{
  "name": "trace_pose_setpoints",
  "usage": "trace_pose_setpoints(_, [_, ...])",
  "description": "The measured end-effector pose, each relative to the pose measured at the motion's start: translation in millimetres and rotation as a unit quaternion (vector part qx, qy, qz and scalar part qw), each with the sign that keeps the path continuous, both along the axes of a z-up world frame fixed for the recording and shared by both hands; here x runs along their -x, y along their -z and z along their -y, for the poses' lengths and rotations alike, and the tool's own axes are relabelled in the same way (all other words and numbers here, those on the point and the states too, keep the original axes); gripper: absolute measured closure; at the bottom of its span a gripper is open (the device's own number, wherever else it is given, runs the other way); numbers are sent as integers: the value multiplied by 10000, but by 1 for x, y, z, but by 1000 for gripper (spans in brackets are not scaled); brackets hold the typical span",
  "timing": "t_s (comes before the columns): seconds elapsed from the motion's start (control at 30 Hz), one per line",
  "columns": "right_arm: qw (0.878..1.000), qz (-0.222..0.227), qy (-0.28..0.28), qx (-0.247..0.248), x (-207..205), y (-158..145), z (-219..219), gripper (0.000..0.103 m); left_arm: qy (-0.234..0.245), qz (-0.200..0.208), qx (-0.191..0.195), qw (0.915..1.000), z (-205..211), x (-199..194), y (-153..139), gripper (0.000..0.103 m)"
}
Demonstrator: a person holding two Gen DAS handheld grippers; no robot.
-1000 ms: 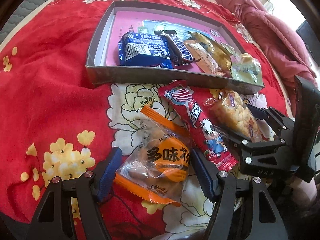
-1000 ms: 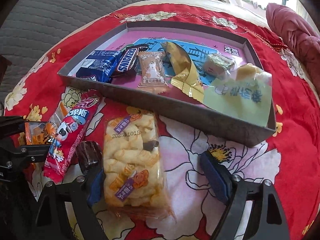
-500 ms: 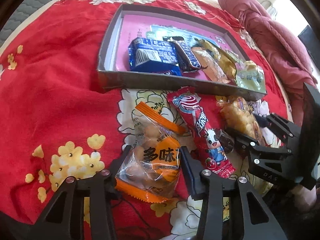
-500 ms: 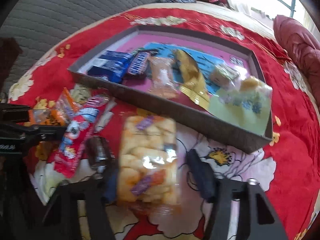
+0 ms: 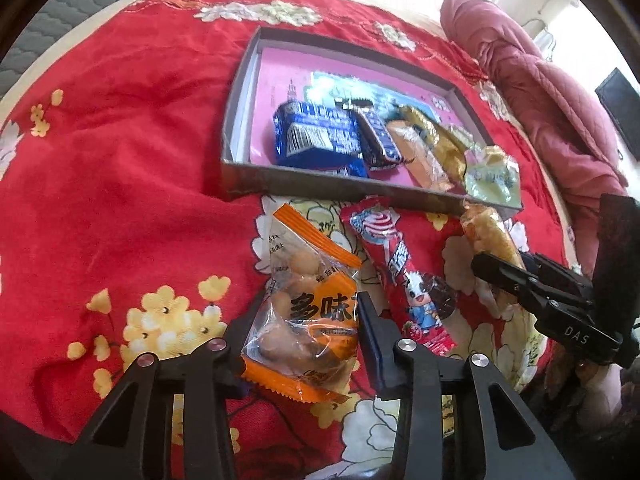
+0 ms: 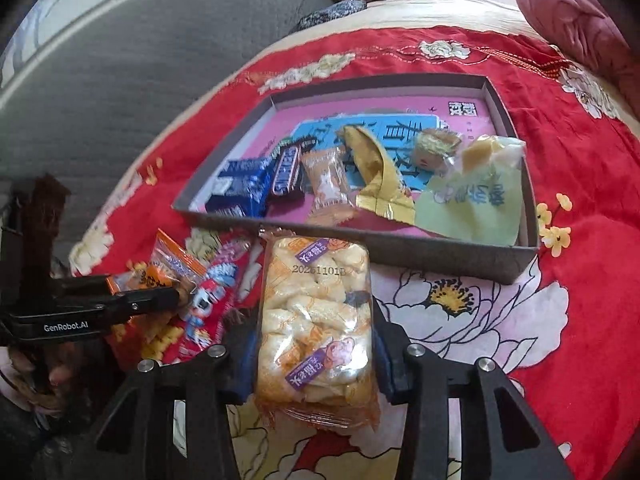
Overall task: Organize snacks
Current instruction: 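Grasp the orange nut bag with the left gripper while the right grasps the puffed-snack bag, then carry the orange nut bag over the tray with the left gripper while the right carries the puffed-snack bag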
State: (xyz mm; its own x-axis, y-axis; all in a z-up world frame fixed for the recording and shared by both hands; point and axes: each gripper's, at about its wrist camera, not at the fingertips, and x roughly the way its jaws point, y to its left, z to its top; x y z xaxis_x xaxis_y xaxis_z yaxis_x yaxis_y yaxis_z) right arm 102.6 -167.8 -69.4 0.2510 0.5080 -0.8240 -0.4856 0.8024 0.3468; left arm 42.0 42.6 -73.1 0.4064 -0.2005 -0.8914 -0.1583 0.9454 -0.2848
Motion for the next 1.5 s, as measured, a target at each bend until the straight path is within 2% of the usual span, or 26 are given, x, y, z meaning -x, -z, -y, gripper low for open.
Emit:
trace_pose_setpoints(0.3, [9993, 336, -159, -54, 7, -15, -6, 57, -44, 190, -62, 9998, 0, 5, -18, 59])
trace_pose_setpoints(0.47, [9985, 503, -74, -184, 4, -22, -3, 57, -44, 305, -114, 9995, 2, 4, -27, 59])
trace_pose_setpoints(1.03, [9975, 622, -133, -321, 2, -27, -8, 57, -82, 408, -16, 9991, 8, -3, -39, 59])
trace_pose_setpoints(1.5, [9966, 625, 111, -522, -10, -35, 4, 57, -107, 567, -19, 9983, 15, -23, -48, 59])
